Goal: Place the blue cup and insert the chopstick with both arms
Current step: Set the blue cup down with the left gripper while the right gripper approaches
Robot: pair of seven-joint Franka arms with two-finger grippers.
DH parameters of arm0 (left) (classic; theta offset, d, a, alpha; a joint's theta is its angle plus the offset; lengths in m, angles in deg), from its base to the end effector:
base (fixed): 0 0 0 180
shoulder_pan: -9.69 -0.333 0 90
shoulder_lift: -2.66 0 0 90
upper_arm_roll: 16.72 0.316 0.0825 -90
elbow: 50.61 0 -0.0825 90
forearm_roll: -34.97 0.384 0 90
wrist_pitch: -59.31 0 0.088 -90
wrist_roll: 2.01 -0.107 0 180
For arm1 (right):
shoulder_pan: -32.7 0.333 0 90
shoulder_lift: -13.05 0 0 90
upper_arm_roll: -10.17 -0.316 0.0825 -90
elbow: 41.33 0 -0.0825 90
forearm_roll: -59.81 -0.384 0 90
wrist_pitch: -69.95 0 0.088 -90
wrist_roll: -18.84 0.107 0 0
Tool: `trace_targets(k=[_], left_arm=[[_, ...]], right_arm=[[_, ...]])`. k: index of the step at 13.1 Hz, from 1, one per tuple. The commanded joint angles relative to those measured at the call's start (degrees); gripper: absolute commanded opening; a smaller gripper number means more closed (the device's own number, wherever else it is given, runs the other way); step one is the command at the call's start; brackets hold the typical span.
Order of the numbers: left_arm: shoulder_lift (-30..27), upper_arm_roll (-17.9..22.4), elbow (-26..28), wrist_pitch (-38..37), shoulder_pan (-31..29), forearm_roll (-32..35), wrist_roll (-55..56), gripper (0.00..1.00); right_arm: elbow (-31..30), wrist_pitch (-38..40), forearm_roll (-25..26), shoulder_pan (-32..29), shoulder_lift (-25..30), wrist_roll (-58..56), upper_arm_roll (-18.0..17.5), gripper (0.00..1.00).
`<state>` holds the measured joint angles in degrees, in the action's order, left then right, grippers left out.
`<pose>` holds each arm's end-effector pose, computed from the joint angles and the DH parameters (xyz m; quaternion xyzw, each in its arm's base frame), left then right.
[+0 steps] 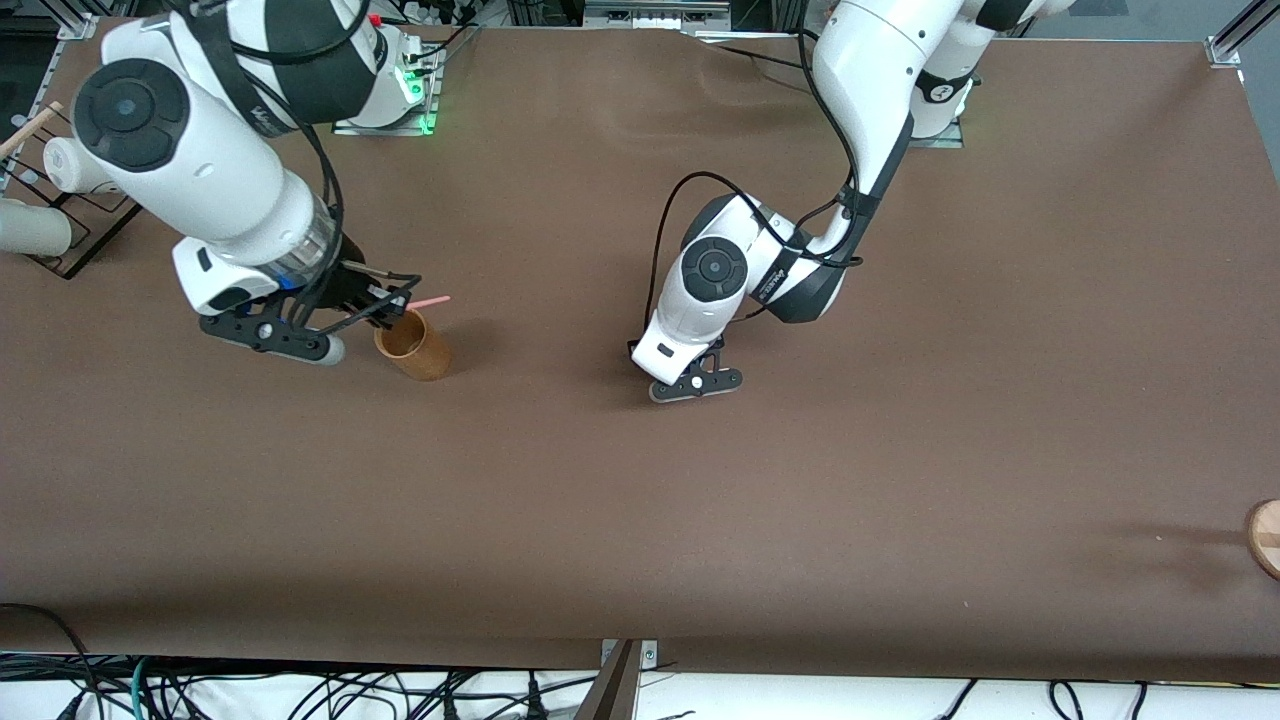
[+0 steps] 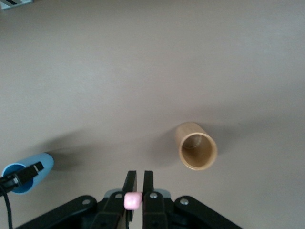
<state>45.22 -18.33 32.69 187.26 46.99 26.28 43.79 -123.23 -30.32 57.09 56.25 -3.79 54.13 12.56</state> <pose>0.5645 -0.4567 0.2487 0.9914 0.1091 -0.0338 0.0639 0.6065 0.2431 0.5303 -0.9918 0.1259 -0.0037 0.0217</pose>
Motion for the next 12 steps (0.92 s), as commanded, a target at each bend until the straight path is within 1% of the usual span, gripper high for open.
trace_targets(k=[1, 4, 5, 7, 8, 9, 12], left_arm=[[0.77, 0.73, -3.92, -4.02, 0.24, -3.07, -0.54, 1.0], [0.34, 0.82, -6.74, -9.54, -0.2, -3.96, -0.63, 1.0], [-0.19, 0.82, -8.23, -12.61, -0.38, -4.05, -0.63, 1.0], [-1.33, 0.82, -12.62, -20.95, -2.92, -3.87, -1.41, 1.0], [-1.77, 0.82, -14.21, -24.21, -4.76, -3.61, -1.51, 1.0], [-3.69, 0.9, -14.74, -27.03, -6.86, -3.52, -2.38, 1.0], [-7.65, 1.26, -14.92, -35.11, -14.59, -3.43, -19.03, 1.0]], right_arm=[[1.66, -3.16, -4.2, 0.88, -1.97, 2.5, -0.37, 0.0], [1.66, -7.73, -10.79, 3.16, -5.04, 4.08, -0.64, 0.0], [1.66, -9.84, -12.46, 4.21, -5.83, 6.0, -0.64, 0.0], [1.66, -13.36, -12.66, 7.28, -7.15, 8.21, -0.64, 0.0], [1.66, -14.5, -12.57, 8.17, -7.68, 8.65, -0.64, 0.0], [1.66, -15.47, -12.57, 8.35, -8.47, 8.66, -0.64, 0.0], [1.66, -18.81, -12.66, 10.01, -10.32, 10.58, -0.64, 0.0]])
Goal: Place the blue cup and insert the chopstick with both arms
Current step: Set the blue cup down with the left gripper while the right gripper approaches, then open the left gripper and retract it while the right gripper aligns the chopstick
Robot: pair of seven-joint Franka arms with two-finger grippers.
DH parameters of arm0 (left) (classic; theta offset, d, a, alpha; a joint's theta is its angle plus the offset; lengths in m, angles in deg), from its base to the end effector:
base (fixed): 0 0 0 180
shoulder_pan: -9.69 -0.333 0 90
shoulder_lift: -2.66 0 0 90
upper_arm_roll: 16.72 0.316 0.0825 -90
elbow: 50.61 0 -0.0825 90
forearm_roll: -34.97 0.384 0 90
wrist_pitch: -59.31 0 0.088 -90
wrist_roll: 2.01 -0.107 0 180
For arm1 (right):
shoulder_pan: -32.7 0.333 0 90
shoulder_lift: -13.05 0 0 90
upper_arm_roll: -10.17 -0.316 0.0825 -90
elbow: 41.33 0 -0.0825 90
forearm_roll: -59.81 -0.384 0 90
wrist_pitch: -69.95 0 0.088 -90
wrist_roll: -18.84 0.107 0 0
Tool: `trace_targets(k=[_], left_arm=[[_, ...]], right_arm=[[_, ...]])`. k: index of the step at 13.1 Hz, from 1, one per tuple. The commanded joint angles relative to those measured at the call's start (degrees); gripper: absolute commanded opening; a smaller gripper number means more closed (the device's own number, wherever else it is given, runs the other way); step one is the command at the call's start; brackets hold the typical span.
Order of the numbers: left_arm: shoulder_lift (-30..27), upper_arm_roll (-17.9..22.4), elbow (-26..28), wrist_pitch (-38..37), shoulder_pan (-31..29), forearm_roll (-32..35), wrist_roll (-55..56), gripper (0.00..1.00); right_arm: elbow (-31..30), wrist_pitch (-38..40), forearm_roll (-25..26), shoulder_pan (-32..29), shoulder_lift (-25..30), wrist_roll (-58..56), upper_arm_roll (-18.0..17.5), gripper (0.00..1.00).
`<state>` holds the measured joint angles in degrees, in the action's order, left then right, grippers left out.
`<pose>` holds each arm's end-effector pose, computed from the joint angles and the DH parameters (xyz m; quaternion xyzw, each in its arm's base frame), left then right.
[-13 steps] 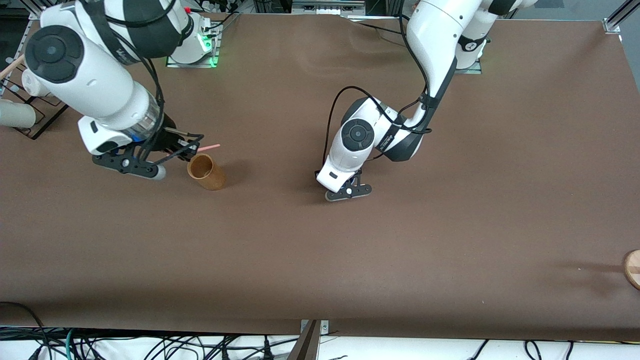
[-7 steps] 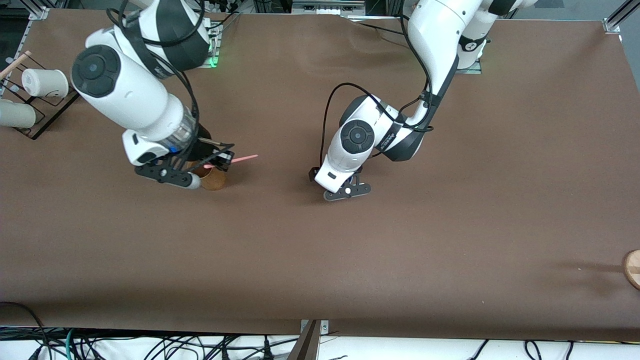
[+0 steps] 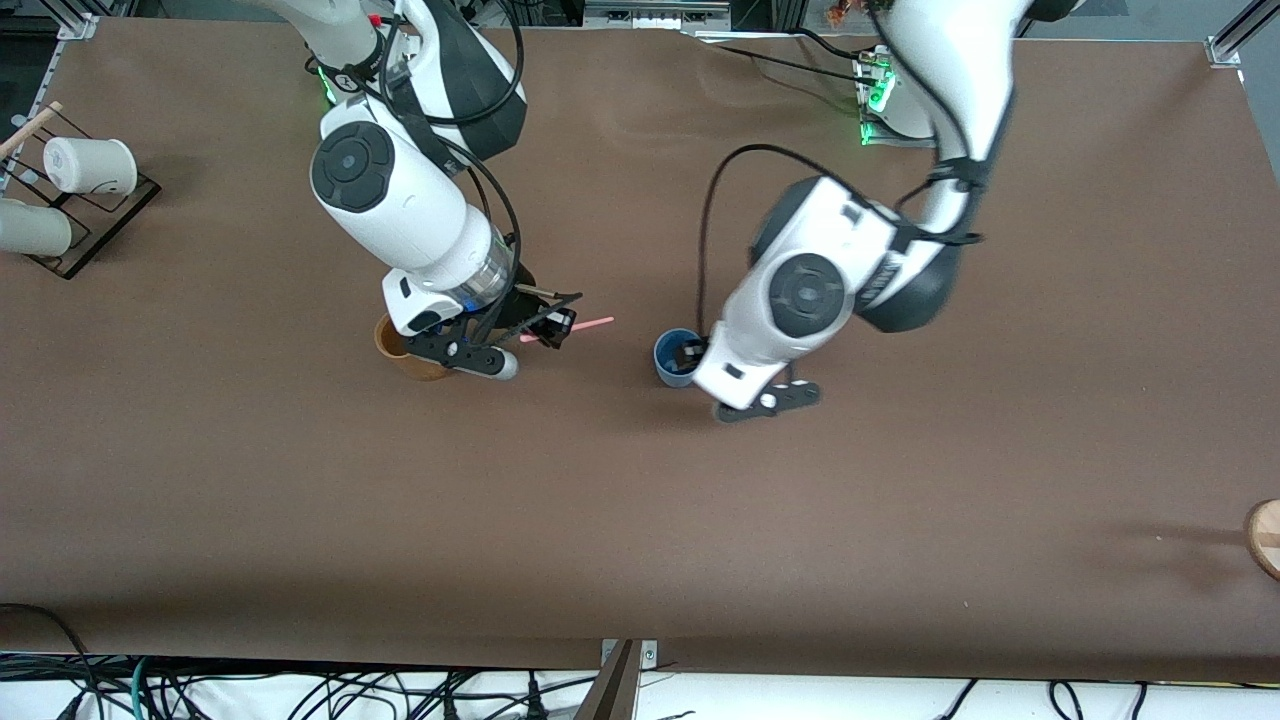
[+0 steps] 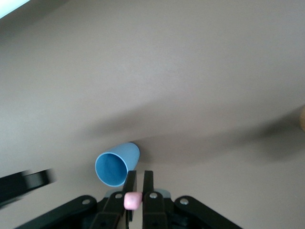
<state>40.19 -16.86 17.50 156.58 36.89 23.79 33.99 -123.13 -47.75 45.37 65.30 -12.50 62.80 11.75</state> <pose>0.6330 -0.3475 0.3924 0.9882 0.0944 -0.1123 0.0438 0.5982 0.3793 0.4589 -0.9772 0.1574 -0.0040 0.1421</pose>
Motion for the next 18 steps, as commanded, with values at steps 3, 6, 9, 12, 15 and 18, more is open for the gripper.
trace_targets(k=[3, 6, 9, 12, 15, 18], left_arm=[[-7.9, 0.06, 0.44, -10.41, -12.76, 0.54, -21.82, 1.0], [-13.0, -0.03, 1.41, -13.24, -17.0, 9.92, -31.58, 1.0], [-15.47, -0.2, 1.84, -15.44, -18.84, 15.67, -34.42, 1.0], [-18.71, -0.47, 5.34, -14.92, -20.86, 15.32, -34.42, 1.0], [-20.13, -0.56, 8.07, -14.21, -24.63, 13.65, -34.95, 1.0], [-25.03, -0.56, 16.75, -8.62, -26.58, 10.92, -34.95, 1.0]], right_arm=[[1.56, -4.46, -1.03, 3.25, -2.84, 5.69, 0.17, 0.0], [1.56, -6.84, -0.94, 5.54, -4.07, 7.63, 0.17, 0.0], [1.56, -8.16, -0.68, 7.38, -5.74, 7.9, 0.26, 0.0], [1.56, -9.21, -0.5, 7.65, -6.53, 7.81, 0.34, 0.0], [1.56, -11.15, -0.5, 7.65, -7.23, 7.81, 0.34, 0.0], [1.65, -11.41, -0.5, 7.57, -7.33, 7.63, 0.43, 0.0]])
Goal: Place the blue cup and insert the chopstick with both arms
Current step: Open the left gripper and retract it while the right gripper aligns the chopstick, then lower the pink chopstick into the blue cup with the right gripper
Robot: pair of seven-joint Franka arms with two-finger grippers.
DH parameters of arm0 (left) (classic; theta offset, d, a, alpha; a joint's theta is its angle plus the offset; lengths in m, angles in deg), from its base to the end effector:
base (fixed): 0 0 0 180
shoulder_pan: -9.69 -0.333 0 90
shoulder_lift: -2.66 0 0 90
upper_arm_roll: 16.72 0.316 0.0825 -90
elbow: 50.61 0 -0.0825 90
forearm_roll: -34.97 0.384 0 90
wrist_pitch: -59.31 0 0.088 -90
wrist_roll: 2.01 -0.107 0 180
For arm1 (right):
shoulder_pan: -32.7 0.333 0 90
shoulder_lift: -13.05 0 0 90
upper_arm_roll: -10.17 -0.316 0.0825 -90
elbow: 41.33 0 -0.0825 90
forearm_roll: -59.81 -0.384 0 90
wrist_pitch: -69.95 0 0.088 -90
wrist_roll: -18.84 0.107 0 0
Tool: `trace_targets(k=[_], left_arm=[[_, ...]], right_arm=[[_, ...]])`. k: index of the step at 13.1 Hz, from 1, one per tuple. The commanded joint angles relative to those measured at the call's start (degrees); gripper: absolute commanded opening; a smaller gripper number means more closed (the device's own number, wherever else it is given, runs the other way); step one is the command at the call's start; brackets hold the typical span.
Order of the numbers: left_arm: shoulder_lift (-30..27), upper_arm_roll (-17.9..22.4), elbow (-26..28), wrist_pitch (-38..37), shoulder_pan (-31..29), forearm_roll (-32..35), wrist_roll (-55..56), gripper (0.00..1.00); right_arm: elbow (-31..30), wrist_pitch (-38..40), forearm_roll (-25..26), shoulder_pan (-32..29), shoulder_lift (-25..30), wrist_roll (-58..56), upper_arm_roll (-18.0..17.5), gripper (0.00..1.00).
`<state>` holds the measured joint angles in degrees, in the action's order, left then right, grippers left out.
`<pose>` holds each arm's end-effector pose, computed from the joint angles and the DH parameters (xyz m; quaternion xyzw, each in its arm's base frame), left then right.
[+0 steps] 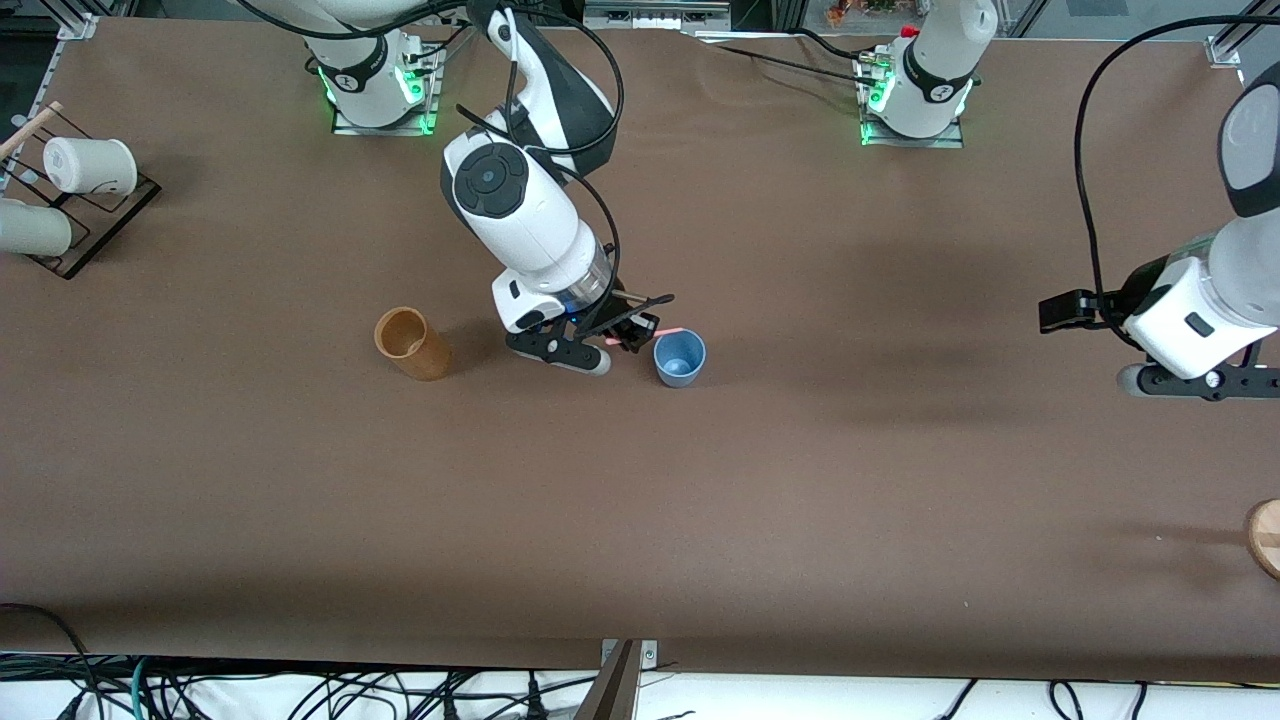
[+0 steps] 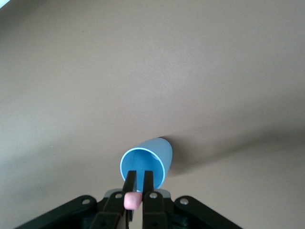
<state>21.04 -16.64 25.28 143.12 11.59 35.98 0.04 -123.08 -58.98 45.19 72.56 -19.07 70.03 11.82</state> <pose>0.6339 -0.0182 0.5394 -0.9958 -0.0021 0.0908 0.0121 0.5710 0.4638 0.3972 -0.9708 0.1740 -0.0214 0.1637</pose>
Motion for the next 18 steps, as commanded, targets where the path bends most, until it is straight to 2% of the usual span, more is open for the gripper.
trace_targets(k=[1, 6, 8, 12, 13, 14, 15, 16, 17, 18], left_arm=[[-7.99, -0.78, 12.67, 7.57, -1.89, -1.18, -1.08, 1.0], [-12.92, -1.83, 19.55, 10.22, -2.6, -1.18, -1.0, 1.0], [-17.05, -2.53, 25.95, 14.26, -2.78, -1.01, -0.91, 1.0], [-15.84, -3.24, 23.97, 11.39, -1.64, -0.83, -0.73, 1.0], [-15.75, -3.24, 23.7, 11.12, -1.64, -0.83, -0.73, 1.0], [-15.74, -3.24, 23.69, 11.11, -1.64, -0.83, -0.73, 1.0], [-15.66, -3.24, 23.61, 11.11, -1.46, -0.74, -0.73, 1.0], [-15.66, -3.41, 23.61, 11.11, -1.37, -0.74, -0.73, 1.0], [-15.66, -3.76, 23.61, 11.11, -1.46, -0.74, -0.65, 1.0], [-15.57, -3.68, 23.61, 11.11, -1.55, -0.74, -0.64, 1.0]], right_arm=[[1.59, -0.18, -0.33, 0.3, -0.58, 0.32, 0.45, 0.0], [3.62, -0.09, -0.06, 0.3, -1.98, 0.5, 0.63, 0.0], [3.7, -0.18, 0.99, 0.3, -2.59, 0.58, 0.72, 0.0], [4.23, -1.85, 1.26, 0.3, -4.53, 0.67, 0.9, 0.01], [4.23, -2.29, 1.34, 0.3, -4.62, 0.67, 0.9, 0.09], [4.23, -2.29, 1.69, 0.3, -4.62, 1.19, 0.81, 0.21], [4.23, -2.38, 1.96, 0.39, -4.62, 1.81, 0.81, 0.45], [4.23, -2.38, 3.61, 0.57, -4.53, 2.34, 0.81, 0.87], [4.23, -2.29, 4.85, 0.83, -4.36, 2.78, 0.81, 1.0], [4.23, -2.12, 5.3, 0.83, -3.92, 2.95, 0.81, 1.0]])
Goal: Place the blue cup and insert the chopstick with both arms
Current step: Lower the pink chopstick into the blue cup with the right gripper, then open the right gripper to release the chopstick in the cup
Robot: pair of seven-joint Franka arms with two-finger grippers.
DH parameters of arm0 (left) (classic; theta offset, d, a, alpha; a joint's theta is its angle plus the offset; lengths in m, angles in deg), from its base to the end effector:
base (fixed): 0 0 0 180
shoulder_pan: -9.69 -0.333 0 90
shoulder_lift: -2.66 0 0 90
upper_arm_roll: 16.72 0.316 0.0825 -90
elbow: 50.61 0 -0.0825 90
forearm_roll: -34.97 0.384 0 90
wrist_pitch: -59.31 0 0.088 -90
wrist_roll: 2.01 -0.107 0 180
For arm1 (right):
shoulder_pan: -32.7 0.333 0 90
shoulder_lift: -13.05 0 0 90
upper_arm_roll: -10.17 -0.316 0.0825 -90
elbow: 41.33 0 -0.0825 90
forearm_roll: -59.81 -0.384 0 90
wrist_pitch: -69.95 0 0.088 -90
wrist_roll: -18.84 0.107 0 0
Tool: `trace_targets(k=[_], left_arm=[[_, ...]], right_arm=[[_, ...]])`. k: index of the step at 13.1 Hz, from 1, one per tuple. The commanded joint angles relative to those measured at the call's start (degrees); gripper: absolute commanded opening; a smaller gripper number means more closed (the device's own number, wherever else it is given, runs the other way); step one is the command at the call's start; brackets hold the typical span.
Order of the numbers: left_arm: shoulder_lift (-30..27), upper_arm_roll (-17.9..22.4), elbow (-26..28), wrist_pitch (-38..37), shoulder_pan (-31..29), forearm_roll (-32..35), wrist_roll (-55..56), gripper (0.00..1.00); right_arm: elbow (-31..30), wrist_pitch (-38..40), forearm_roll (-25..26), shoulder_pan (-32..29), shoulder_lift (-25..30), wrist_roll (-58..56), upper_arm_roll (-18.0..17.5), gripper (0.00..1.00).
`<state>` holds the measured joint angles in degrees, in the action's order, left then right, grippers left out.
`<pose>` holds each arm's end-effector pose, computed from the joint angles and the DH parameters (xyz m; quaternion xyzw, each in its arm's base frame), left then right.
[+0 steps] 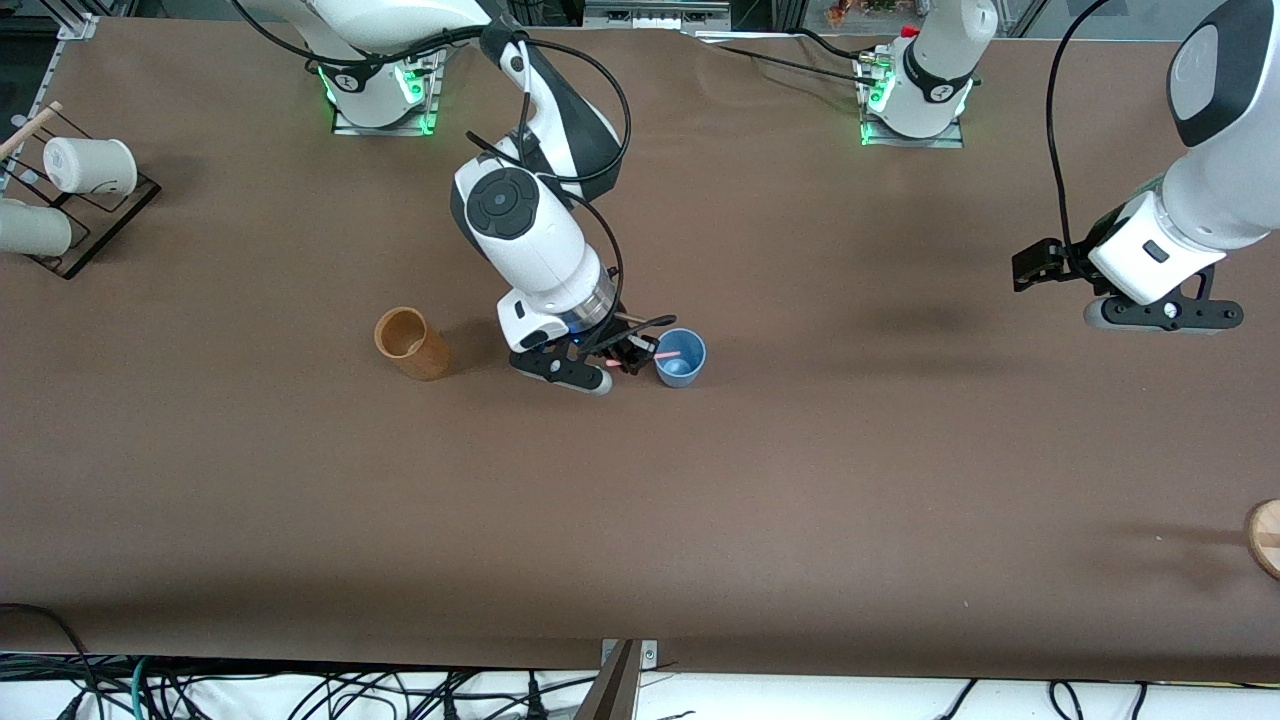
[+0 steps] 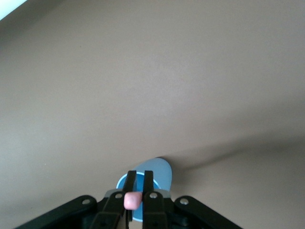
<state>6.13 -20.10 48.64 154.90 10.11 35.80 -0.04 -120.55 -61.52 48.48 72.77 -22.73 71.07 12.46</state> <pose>0.5671 -0.0355 0.5223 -0.9979 0.0171 0.0618 0.0085 0.5856 0.4678 0.3765 -0.9720 0.1723 -0.0505 0.1518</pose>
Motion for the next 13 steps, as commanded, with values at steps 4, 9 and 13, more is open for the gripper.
trace_targets(k=[4, 9, 13], left_arm=[[-0.04, -0.22, -0.73, -0.76, -0.16, -0.56, -0.66, 1.0], [0.05, -0.22, -0.9, -0.94, -0.16, -0.56, -0.57, 1.0], [0.05, -0.22, -0.91, -0.94, -0.16, -0.56, -0.66, 1.0]], right_arm=[[1.7, 1.91, 3.93, 0.44, 1.32, 1.92, 0.34, 1.0], [2.14, 14.64, 14.02, 0.18, 6.94, -1.14, 4.47, 1.0], [1.97, 22.89, 13.53, -0.61, 12.12, -11.14, 11.31, 1.0]])
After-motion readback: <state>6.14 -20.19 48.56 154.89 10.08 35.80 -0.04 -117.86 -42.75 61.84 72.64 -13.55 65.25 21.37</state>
